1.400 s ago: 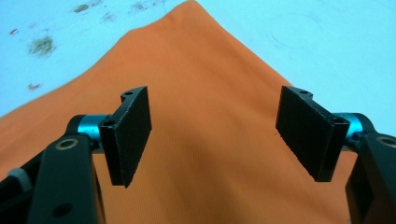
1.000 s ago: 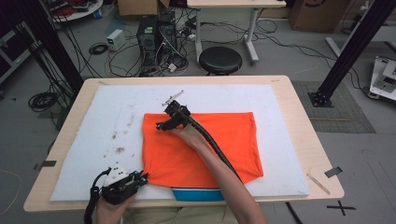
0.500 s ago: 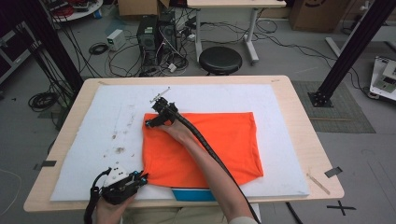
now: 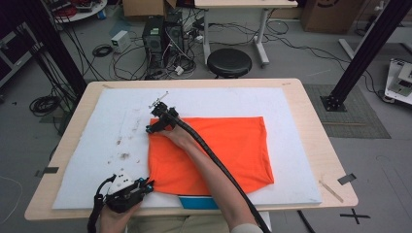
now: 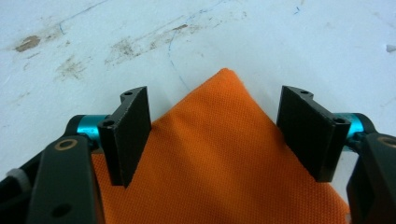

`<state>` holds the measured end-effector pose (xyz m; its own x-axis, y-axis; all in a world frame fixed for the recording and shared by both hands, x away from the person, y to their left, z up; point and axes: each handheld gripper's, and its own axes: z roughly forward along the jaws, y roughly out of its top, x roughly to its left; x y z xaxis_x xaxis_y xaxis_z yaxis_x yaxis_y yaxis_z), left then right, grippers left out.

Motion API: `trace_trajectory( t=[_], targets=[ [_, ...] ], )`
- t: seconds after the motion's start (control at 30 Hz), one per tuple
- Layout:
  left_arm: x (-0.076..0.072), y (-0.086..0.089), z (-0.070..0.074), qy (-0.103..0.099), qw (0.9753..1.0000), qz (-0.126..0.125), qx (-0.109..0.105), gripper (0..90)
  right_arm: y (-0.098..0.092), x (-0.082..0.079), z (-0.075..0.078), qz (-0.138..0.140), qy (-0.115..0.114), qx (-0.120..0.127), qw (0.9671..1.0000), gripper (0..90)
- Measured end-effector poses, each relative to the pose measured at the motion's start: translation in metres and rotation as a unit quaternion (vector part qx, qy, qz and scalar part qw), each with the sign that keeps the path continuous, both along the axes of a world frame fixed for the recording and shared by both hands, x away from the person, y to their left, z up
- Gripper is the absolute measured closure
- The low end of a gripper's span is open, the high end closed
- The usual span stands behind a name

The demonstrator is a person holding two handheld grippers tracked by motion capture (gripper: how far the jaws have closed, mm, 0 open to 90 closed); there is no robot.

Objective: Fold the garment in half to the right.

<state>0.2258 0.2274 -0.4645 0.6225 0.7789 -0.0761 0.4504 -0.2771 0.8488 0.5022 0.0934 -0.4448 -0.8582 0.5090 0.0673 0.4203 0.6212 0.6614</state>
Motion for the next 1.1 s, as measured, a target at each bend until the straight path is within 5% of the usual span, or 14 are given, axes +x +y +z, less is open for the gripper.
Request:
trace_trajectory(
  t=[0.47,0.87,1.1],
  targets=[
    [0.0003,0.0003,0.0001,0.001,1.0000,-0.001,-0.001,79.6,-0.0023,0.0028,-0.0007,0.010,-0.001,0.017,0.9998,51.8],
    [0.0003,0.0004,0.0001,0.001,1.0000,-0.001,-0.001,79.6,-0.0041,0.0027,-0.0016,0.029,0.021,0.040,0.9986,80.1],
    [0.0001,0.0005,-0.0003,0.002,1.0000,0.001,-0.005,79.8,-0.0050,0.0009,-0.0015,0.030,0.017,0.041,0.9985,85.3]
  ],
)
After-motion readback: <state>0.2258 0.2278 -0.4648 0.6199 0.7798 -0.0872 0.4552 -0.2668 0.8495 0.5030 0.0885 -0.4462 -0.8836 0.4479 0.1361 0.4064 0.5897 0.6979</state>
